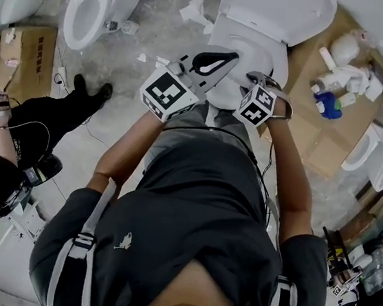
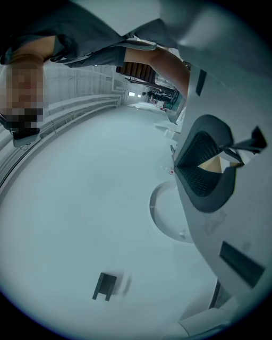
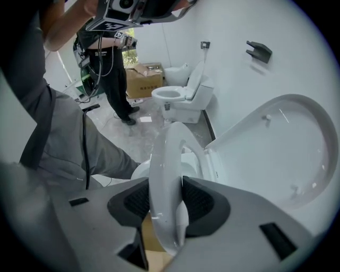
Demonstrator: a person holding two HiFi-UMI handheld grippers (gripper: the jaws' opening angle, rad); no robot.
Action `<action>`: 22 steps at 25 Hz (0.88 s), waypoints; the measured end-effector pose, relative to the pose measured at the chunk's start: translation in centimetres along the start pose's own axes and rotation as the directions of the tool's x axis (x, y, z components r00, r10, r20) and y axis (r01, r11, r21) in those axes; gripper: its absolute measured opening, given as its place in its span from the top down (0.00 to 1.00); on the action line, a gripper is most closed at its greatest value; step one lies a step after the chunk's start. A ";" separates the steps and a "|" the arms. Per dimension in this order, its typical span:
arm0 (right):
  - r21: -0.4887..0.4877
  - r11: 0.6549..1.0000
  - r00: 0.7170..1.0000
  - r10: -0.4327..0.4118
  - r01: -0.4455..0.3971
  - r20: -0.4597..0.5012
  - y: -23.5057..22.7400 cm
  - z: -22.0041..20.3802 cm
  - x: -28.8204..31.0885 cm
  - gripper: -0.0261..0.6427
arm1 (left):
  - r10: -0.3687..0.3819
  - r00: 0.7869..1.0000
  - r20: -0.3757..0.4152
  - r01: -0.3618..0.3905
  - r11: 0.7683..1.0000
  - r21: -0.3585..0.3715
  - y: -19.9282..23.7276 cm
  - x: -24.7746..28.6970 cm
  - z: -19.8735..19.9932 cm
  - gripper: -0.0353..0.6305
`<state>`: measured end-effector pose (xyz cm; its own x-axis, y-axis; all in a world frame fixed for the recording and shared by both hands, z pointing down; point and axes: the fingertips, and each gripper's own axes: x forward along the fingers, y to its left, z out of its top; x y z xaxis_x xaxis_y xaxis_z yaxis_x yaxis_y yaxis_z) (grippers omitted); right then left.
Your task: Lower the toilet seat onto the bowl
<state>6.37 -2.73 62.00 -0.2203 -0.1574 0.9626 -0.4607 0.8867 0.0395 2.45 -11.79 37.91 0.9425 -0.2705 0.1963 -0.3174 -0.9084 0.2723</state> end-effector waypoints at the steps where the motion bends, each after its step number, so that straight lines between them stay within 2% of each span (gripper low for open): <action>1: -0.001 1.000 1.000 0.008 -0.008 0.001 0.2 0.0 0.1 0.72 | -0.002 1.000 -0.001 0.002 1.000 -0.001 -0.1 0.2 -0.1 0.94; 8: -0.040 0.998 0.998 0.053 -0.053 -0.018 2.8 -0.3 1.4 0.71 | -0.007 1.000 -0.012 0.007 1.000 -0.007 -0.2 1.2 -0.5 0.94; 22: -0.090 0.987 0.988 0.124 -0.132 -0.094 8.3 -2.1 5.7 0.65 | 0.012 0.998 -0.062 -0.015 0.999 -0.034 -0.6 0.1 -3.8 0.94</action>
<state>3.09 4.65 68.33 -0.1940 -0.0050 0.9810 -0.3480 0.9353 -0.0641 2.30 -10.03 41.34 0.9302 -0.2617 0.2573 -0.3346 -0.8929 0.3014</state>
